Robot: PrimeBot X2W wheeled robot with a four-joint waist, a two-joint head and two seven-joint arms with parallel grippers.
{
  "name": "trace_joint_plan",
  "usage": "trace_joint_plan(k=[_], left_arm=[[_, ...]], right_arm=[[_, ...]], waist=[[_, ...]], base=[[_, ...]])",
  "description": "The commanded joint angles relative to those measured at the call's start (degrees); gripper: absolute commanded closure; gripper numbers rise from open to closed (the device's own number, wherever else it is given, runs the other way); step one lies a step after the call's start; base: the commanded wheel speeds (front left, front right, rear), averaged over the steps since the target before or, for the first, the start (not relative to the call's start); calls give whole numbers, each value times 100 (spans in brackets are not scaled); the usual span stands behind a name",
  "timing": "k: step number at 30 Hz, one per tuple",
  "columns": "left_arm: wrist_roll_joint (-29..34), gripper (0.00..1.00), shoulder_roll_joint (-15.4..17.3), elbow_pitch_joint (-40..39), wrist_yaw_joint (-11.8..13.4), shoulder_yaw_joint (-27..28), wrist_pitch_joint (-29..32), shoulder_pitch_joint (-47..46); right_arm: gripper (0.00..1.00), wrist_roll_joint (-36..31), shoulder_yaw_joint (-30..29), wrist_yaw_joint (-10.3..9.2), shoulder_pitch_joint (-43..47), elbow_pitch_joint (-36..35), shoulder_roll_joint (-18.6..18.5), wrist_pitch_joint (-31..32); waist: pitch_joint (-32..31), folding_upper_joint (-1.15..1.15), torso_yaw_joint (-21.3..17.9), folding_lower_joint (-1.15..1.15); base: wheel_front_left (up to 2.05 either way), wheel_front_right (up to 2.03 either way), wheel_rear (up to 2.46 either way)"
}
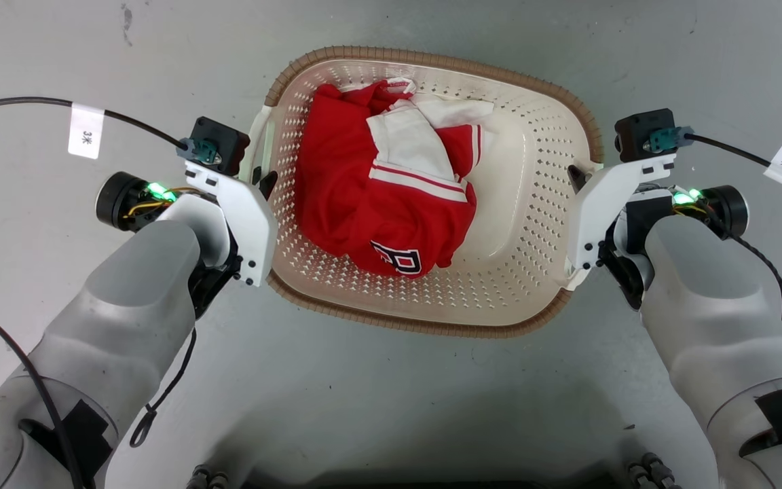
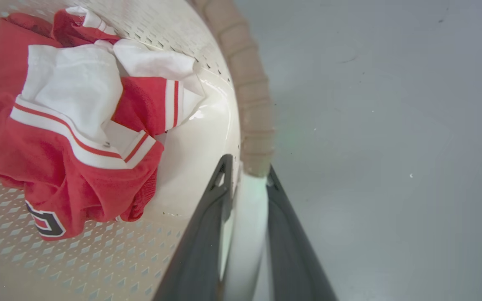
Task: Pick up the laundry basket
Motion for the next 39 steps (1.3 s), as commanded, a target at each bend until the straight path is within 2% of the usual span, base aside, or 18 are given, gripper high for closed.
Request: trace_joint_plan(k=[1,6,12,20,30,39], left_arm=[[-45,100,38,19,13,-61,-29,-87],[-238,100,44,-73,13,-276,4,-29],[-553,100,87,-441,0,-639,326,120],[-918,100,377,-1104,-19,-926,1000,388],[-1480,100,910,-1923,-18,-972,2337,678],[-1769,100,1246,-2467,-20,-981,3252,914]], right_arm=[[100,-86,-31,14,-93,17,-7,-17],[100,-376,-128,14,-77,31,-8,30],[100,-745,-125,15,-59,30,5,286],[100,-954,53,14,26,35,4,1180],[100,19,1003,15,380,-128,-5,2988],[100,1047,1744,16,613,-585,-70,4174]], waist=[[-12,0,2,0],[-92,0,10,0],[-376,0,24,0],[-1172,0,45,0],[-2504,0,34,0],[-3557,0,36,0]], base=[[0,0,0],[0,0,0],[0,0,0],[0,0,0],[0,0,0],[0,0,0]])
